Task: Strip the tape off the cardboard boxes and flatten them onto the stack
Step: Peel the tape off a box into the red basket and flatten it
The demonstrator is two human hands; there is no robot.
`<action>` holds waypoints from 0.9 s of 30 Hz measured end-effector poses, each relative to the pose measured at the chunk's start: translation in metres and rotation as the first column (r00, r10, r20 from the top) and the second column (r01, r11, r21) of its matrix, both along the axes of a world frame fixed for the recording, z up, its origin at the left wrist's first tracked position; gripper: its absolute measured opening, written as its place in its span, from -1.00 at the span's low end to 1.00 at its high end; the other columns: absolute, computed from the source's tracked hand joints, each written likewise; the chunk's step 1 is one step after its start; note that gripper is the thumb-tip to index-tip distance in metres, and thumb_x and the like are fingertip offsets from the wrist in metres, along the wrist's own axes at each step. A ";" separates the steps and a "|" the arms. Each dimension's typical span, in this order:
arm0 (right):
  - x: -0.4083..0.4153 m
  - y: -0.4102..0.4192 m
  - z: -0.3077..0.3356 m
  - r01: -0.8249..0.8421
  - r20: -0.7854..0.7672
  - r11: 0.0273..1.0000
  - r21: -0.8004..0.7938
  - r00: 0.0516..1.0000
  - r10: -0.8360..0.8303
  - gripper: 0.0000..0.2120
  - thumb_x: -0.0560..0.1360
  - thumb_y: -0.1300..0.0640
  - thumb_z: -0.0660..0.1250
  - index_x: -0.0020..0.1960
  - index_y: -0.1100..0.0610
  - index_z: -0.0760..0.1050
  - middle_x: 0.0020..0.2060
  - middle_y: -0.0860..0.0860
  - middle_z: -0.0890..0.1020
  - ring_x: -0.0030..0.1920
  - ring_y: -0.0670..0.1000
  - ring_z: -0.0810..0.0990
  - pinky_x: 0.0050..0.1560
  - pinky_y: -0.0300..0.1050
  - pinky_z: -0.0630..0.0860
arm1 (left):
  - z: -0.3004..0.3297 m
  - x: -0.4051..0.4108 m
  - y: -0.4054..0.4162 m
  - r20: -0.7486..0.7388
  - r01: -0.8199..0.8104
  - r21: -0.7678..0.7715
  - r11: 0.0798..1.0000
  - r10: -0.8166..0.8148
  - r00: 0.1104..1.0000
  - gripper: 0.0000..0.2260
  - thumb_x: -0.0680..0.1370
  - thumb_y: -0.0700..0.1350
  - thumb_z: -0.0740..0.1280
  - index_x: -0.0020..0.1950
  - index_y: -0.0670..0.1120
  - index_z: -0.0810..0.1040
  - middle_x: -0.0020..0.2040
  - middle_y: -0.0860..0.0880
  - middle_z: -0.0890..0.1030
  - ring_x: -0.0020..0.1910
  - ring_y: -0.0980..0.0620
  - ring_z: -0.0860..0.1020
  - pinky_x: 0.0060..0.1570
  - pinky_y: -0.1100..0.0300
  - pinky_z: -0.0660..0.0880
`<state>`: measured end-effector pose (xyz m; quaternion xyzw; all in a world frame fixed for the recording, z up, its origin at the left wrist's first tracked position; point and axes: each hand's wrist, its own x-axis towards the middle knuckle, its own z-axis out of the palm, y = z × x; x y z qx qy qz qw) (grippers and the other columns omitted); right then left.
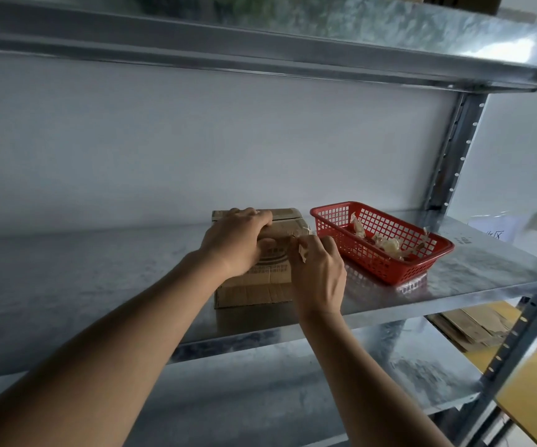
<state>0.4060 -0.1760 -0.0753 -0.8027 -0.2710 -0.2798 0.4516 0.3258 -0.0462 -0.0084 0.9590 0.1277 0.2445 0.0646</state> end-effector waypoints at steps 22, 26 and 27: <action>0.028 -0.023 0.001 -0.239 -0.159 0.952 0.193 0.949 0.271 -0.87 0.58 0.22 0.37 -0.08 0.12 0.43 -0.28 -0.02 0.66 -0.32 -0.10 0.61 -0.38 -0.36 0.43 | -0.002 0.000 0.006 0.008 0.024 0.022 0.999 -0.024 1.000 -0.70 0.65 0.08 0.35 0.33 0.00 0.51 0.27 0.01 0.59 0.25 -0.07 0.47 0.19 -0.01 0.43; 0.030 -0.026 0.010 -0.226 -0.146 0.915 0.334 0.947 0.287 -0.79 0.58 0.30 0.34 -0.09 0.10 0.34 -0.33 0.01 0.63 -0.31 -0.01 0.69 -0.34 0.06 0.64 | -0.003 -0.003 0.007 -0.015 0.029 0.038 0.999 -0.028 0.999 -0.71 0.65 0.09 0.33 0.34 0.02 0.48 0.29 0.01 0.57 0.28 -0.08 0.46 0.19 -0.05 0.48; 0.032 -0.028 0.013 -0.230 -0.152 0.907 0.352 0.943 0.298 -0.80 0.58 0.32 0.34 -0.07 0.12 0.35 -0.33 0.04 0.63 -0.31 0.00 0.70 -0.33 0.14 0.65 | -0.004 -0.003 0.008 -0.019 0.027 0.043 0.999 -0.026 0.999 -0.70 0.66 0.09 0.32 0.34 0.02 0.48 0.30 0.02 0.56 0.30 -0.08 0.45 0.19 -0.06 0.48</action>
